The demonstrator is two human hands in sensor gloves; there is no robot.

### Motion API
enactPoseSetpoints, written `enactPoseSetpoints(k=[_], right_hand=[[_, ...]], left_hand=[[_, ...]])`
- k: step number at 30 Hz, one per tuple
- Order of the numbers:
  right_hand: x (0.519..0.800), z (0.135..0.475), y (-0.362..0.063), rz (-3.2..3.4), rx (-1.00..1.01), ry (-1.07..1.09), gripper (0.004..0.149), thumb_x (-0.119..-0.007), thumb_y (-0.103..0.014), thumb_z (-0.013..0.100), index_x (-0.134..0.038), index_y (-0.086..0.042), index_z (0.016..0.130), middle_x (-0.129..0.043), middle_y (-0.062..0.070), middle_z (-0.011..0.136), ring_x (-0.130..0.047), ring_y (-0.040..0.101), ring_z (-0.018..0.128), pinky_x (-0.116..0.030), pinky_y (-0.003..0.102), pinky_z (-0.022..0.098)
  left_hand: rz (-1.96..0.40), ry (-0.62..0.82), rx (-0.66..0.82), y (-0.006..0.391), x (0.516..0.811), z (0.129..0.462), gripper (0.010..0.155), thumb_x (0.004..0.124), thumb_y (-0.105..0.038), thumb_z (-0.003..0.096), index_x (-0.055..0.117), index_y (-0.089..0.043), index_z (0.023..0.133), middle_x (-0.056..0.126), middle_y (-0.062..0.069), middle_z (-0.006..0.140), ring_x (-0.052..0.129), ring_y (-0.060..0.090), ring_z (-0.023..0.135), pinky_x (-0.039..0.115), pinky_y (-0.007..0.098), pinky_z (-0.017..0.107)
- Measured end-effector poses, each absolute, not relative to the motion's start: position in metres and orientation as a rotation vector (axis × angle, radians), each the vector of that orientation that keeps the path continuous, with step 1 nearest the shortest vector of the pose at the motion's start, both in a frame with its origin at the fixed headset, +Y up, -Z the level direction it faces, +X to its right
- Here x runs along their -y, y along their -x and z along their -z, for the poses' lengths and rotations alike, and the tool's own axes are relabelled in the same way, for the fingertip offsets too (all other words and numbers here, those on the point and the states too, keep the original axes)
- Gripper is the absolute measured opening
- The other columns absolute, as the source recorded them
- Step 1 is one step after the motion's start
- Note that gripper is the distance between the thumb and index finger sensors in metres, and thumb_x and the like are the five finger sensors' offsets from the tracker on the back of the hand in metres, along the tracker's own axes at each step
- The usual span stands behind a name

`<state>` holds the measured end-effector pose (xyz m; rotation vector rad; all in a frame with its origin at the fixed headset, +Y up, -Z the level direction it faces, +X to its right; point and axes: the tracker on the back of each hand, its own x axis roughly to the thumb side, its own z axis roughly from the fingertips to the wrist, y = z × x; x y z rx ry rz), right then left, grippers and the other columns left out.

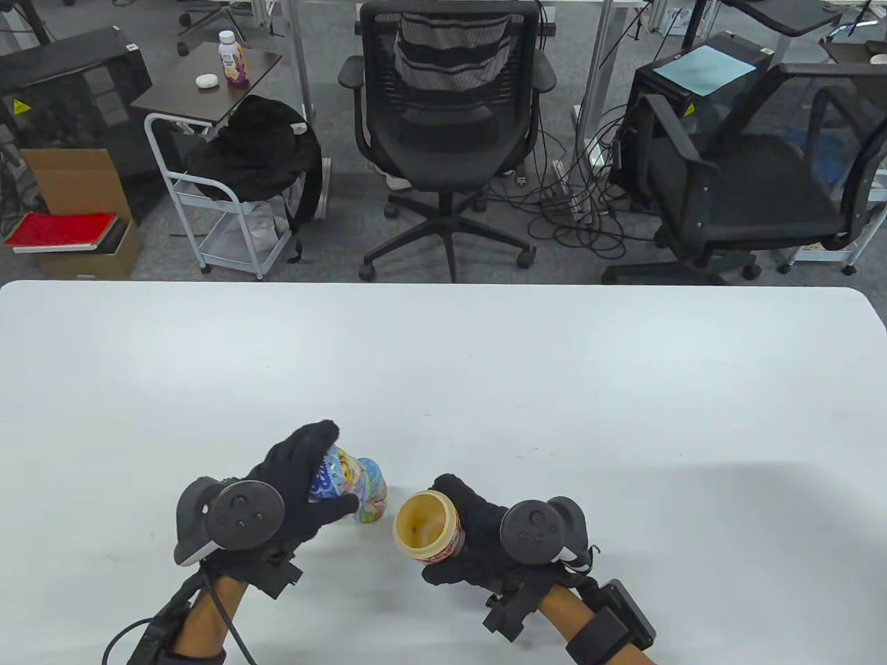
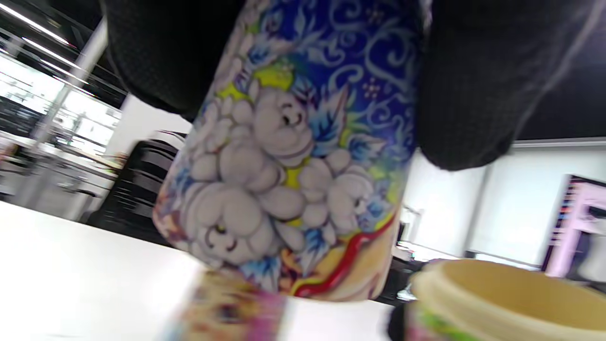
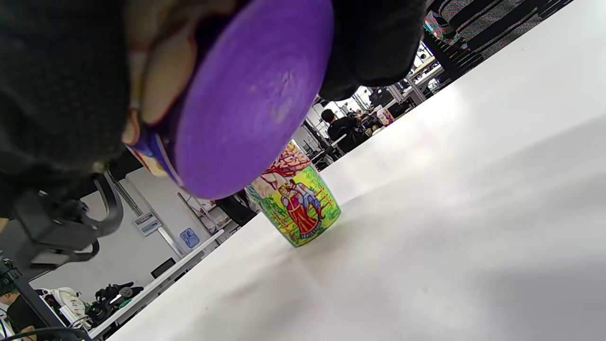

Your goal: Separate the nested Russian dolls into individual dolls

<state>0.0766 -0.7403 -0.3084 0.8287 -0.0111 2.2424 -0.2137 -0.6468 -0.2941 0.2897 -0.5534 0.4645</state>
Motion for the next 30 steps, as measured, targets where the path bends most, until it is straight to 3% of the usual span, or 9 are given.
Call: enactPoseSetpoints(k=[7,27,30], right_hand=[[0.739,0.306,-0.073,-2.252,0.01,-0.846,0.115,-0.098,-0.059,0.025,-0.038,-0.006,0.108,-0.071,0.02,0.106,-0.082,0.037,0.094,-0.075,0.047,0.069],[0.739,0.304,-0.069,-2.245,-0.008,-0.871,0.115,-0.098,-0.059,0.025,-0.039,-0.006,0.108,-0.072,0.02,0.105,-0.083,0.037,0.094,-0.076,0.046,0.069],[0.738,0.304,-0.069,-2.225,-0.014,-0.864,0.115,-0.097,-0.06,0.025,-0.039,-0.006,0.108,-0.072,0.02,0.105,-0.083,0.037,0.094,-0.076,0.046,0.069]], left_hand=[[-0.564,-0.296,0.723,0.18,0.641,0.28,0.092,0.089,-0.06,0.0474,0.044,-0.016,0.114,0.064,0.021,0.11,0.084,0.043,0.088,0.078,0.05,0.064],[-0.646,-0.272,0.792,0.175,0.647,0.279,0.091,0.088,-0.06,0.0474,0.043,-0.017,0.114,0.063,0.02,0.112,0.083,0.043,0.089,0.078,0.049,0.066],[-0.667,-0.212,0.807,0.171,0.649,0.278,0.091,0.088,-0.059,0.0476,0.043,-0.017,0.115,0.062,0.02,0.112,0.082,0.044,0.09,0.077,0.05,0.066]])
